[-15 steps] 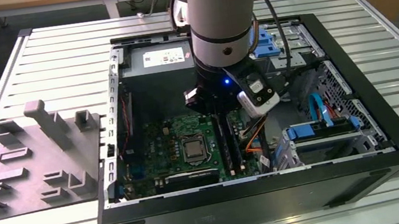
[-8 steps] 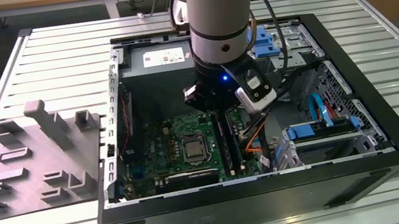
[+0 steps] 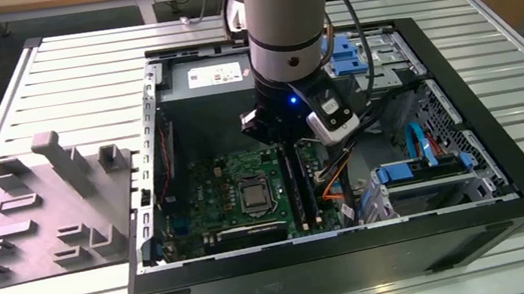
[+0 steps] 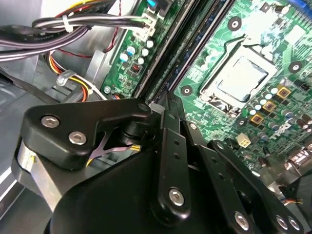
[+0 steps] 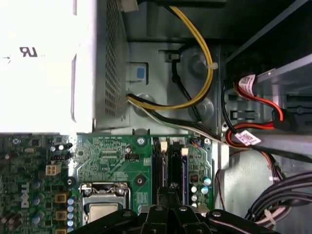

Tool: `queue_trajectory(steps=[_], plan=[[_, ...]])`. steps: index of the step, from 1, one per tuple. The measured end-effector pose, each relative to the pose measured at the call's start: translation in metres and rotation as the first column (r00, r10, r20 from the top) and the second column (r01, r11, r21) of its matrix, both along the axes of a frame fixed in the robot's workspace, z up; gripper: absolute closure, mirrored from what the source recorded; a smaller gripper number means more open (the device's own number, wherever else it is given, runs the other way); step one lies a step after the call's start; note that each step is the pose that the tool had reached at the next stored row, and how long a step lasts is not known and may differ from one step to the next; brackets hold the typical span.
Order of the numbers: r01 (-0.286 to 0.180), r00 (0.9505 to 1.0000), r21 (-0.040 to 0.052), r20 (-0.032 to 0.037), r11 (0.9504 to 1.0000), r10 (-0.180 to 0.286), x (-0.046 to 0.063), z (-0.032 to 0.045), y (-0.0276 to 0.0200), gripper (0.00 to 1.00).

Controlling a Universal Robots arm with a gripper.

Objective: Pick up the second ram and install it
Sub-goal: 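Press down the second ram until it locks into place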

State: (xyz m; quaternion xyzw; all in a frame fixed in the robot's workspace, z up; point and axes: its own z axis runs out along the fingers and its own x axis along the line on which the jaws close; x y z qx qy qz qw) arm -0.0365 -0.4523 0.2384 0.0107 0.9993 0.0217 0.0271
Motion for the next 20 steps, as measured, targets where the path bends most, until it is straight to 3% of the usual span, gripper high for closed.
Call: queue_trajectory(steps=[12, 20], plan=[[0.0, 1.0, 0.0035, 0.0001, 1.0, 0.0, 0.0, -0.0035, 0.0097, 0.89], [0.0, 1.0, 0.0058, 0.0, 1.0, 0.0, 0.0, -0.0101, 0.0116, 0.89]])
